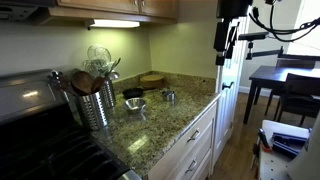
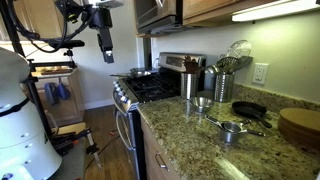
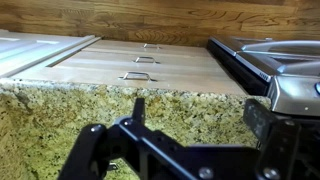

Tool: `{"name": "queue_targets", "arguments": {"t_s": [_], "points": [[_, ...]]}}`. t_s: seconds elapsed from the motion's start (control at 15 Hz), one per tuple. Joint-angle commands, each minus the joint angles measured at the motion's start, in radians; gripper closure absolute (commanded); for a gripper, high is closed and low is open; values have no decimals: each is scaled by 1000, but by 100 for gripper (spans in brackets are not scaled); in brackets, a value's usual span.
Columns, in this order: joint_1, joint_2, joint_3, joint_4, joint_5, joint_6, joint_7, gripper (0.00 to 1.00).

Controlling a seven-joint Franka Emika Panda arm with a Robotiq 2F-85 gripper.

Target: Seperate the silver pots.

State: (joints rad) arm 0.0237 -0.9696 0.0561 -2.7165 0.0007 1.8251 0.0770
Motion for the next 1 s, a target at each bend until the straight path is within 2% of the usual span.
{"name": "queue_targets", "arguments": {"t_s": [0.0, 0.53, 0.93], "points": [[-2, 1, 1, 2, 1, -2, -1, 0], [-10, 11, 5, 4, -7, 1, 8, 0], [-84, 95, 16, -3, -49, 183, 89, 0]]}}
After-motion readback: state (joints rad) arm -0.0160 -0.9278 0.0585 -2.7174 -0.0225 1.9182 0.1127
